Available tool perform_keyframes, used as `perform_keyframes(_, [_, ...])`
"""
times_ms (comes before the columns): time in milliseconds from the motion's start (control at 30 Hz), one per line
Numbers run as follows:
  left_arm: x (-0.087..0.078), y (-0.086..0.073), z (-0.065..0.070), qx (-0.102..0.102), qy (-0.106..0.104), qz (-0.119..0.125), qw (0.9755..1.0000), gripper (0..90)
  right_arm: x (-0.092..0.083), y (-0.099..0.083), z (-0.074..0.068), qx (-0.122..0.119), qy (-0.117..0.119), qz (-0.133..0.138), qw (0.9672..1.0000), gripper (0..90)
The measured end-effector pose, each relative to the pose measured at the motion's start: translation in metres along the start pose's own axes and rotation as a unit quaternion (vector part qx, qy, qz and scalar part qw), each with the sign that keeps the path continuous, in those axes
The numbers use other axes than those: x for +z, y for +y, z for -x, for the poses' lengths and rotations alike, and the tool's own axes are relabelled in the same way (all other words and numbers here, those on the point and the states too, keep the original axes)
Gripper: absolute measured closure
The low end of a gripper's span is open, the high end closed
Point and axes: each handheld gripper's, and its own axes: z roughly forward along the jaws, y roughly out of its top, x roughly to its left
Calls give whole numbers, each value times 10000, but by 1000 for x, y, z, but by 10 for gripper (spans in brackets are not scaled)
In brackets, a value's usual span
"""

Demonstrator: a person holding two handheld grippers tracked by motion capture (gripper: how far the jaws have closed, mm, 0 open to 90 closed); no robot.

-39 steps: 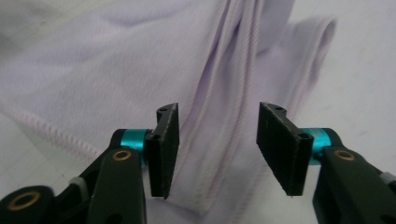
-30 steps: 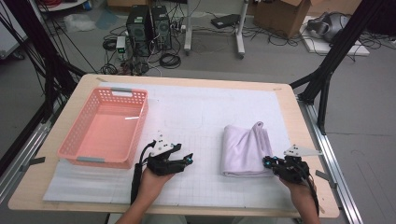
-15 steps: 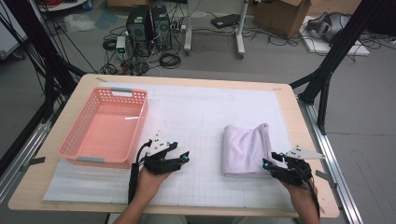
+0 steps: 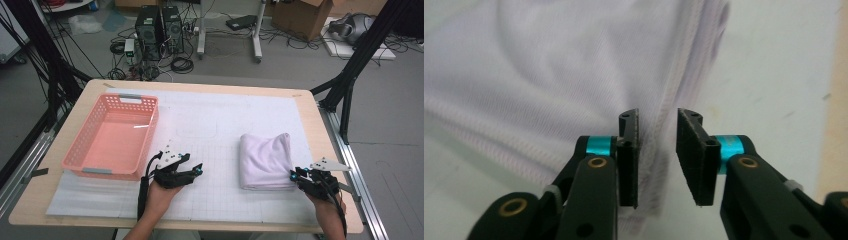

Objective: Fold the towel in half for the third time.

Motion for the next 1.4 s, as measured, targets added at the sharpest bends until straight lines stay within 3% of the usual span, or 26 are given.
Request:
perform_keyframes(100, [0, 0, -1, -2, 3, 3, 10000, 399, 0, 6, -2, 29, 12, 225, 9997, 639])
perform_keyframes(167, [0, 0, -1, -28, 21, 16, 10000, 399, 7, 4, -5, -20, 46, 7, 10000, 667])
perform_keyframes(233, [0, 0, -1, -26, 19, 18, 10000, 399, 16, -1, -5, -189, 27, -371, 9991, 764])
perform_keyframes(300, [0, 0, 0, -19, 5, 10, 10000, 399, 16, -3, -2, -115, 111, -447, 9989, 825])
perform_keyframes(400, [-1, -1, 1, -22, 0, 7, 10000, 399, 10, 1, -2, -136, 62, -624, 9979, 810])
perform_keyframes(433, [-1, -1, 1, -21, -4, -5, 10000, 399, 8, 4, -3, -201, 29, -574, 9981, 733])
perform_keyframes(533, [-1, -1, 1, -15, 7, -16, 10000, 399, 4, 16, -6, -105, 113, -87, 9998, 657])
perform_keyframes(667, [-2, -1, 0, -45, 34, 23, 10000, 399, 21, 34, -15, -283, 113, 233, 9993, 693])
perform_keyframes(767, [-1, -1, 0, -40, 16, 28, 10000, 402, 46, 40, -10, -193, 34, 91, 9998, 713])
perform_keyframes(833, [-2, 0, 0, -34, -3, 30, 10000, 402, 55, 37, -6, -135, -177, -247, 9994, 733])
perform_keyframes(900, [-3, -1, 1, -56, -2, 42, 10000, 402, 54, 28, -3, -84, -402, -501, 9979, 743])
perform_keyframes(933, [-3, -1, 0, -36, 4, 25, 10000, 402, 50, 24, -2, 30, -400, -518, 9979, 743])
perform_keyframes(1000, [-3, -2, 0, -53, 18, -5, 10000, 402, 43, 25, -2, 22, -484, -588, 9971, 737])
perform_keyframes(1033, [-3, -3, 1, -57, 21, -1, 10000, 401, 41, 29, -3, -51, -480, -582, 9971, 708])
perform_keyframes(1100, [-3, -2, 2, -25, 4, -1, 10000, 401, 40, 40, -6, -52, -257, -342, 9991, 669])
perform_keyframes(1200, [-3, -2, 3, -33, 2, 17, 10000, 401, 48, 61, -12, -51, -59, -109, 9999, 606])
perform_keyframes(1300, [-4, -1, 2, -8, 31, 7, 10000, 401, 64, 82, -20, -130, 26, -61, 9999, 593])
perform_keyframes(1400, [-3, -2, 2, -35, 27, 23, 10000, 401, 84, 99, -24, -248, 25, -274, 9993, 586])
